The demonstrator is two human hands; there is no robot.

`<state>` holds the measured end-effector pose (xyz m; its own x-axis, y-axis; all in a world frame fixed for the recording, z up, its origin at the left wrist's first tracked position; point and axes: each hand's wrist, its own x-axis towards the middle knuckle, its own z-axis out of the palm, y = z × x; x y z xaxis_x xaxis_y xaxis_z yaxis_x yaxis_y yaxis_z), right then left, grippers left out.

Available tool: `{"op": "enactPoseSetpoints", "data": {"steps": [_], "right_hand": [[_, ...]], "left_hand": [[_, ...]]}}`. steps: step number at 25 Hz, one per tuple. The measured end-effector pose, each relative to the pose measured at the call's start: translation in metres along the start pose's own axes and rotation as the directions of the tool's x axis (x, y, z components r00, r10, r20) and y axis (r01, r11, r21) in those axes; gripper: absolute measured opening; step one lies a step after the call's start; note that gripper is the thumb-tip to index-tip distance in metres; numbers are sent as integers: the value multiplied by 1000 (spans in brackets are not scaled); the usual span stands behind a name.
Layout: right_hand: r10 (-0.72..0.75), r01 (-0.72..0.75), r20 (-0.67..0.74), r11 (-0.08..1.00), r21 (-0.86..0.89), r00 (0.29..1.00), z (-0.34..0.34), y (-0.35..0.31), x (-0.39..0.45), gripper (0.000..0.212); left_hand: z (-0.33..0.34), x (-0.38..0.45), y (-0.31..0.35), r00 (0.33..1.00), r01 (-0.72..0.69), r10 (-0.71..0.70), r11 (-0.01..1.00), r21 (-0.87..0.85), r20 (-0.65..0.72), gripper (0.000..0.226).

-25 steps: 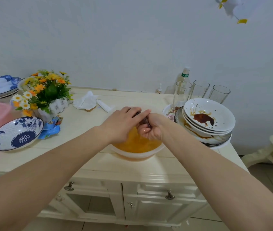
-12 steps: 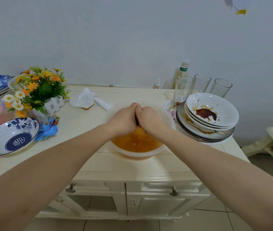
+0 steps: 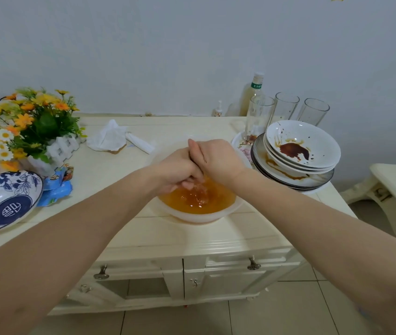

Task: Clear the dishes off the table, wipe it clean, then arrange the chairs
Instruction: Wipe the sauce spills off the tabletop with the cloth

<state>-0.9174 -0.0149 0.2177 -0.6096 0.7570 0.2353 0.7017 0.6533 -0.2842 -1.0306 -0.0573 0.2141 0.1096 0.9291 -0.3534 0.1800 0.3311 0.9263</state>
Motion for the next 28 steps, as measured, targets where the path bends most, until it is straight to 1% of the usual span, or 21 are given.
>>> {"op": "enactPoseSetpoints", "data": {"steps": [1,2,4,5,6,7,8,10,11,12,13,15,16,18,20,22,23,24,26,27,28], "right_hand": [[-22,22,13,999,31,1000,-1,3,1,45],[-25,23,15,994,105,1000,-1,7,1,40],[47,-45,1,944,326,999,-1,14,-3,29],[83,-82,16,914,398,996,-2,15,-7,22],[95,-103,39,905,414,995,-2,15,-10,18],[100,-105,33,906,411,994,-4,16,-15,18],[114,-97,-16,900,425,993,-8,16,-20,19],[178,-106,-99,860,499,979,-24,23,-37,20],[211,-127,-91,825,551,973,-32,28,-50,19],[252,-150,-75,763,629,965,-40,37,-68,17],[298,-169,-57,675,718,953,-49,46,-88,16],[397,-195,-22,497,846,918,-69,75,-145,15],[435,-200,-11,436,877,900,-80,91,-176,14],[503,-205,-17,384,900,864,-101,133,-245,13],[570,-228,-59,419,879,820,-124,186,-333,13],[601,-285,-97,508,813,794,-144,232,-416,16],[623,-339,-95,539,771,776,-152,250,-455,20],[658,-393,-102,559,730,746,-162,266,-496,28],[734,-491,-156,581,649,661,-183,293,-566,50],[757,-531,-186,588,610,626,-191,305,-594,57],[764,-549,-200,595,587,614,-196,316,-618,58]], "left_hand": [[-4,-1,0,1000,9,-9,1000,-19,-2,30],[-8,-2,0,999,15,-16,999,-34,-27,33],[-15,-4,3,992,-2,-1,1000,-21,-128,56],[-16,-5,5,984,-12,17,999,29,-176,68],[-16,-6,8,976,-10,35,993,114,-216,74],[-13,-9,12,969,6,46,978,208,-244,76],[-8,-12,15,960,15,67,958,288,-273,72],[14,-20,25,910,6,166,911,413,-379,61],[29,-25,32,875,-14,226,896,444,-428,58],[49,-30,40,852,-63,282,891,449,-441,55],[72,-35,48,852,-134,307,911,390,-425,51],[135,-43,58,901,-239,286,955,177,-328,40],[168,-44,60,920,-254,271,963,94,-282,34],[246,-45,59,957,-249,250,968,30,-144,20],[345,-47,52,976,-218,218,976,-7,21,9],[438,-47,44,974,-196,200,980,-47,104,9],[480,-48,39,973,-184,190,981,-53,128,14],[525,-49,35,970,-181,187,982,-50,158,19],[607,-53,32,952,-191,192,981,-29,240,25],[641,-55,30,937,-200,197,980,-17,289,26],[669,-57,29,924,-203,193,979,-3,331,28]]}}
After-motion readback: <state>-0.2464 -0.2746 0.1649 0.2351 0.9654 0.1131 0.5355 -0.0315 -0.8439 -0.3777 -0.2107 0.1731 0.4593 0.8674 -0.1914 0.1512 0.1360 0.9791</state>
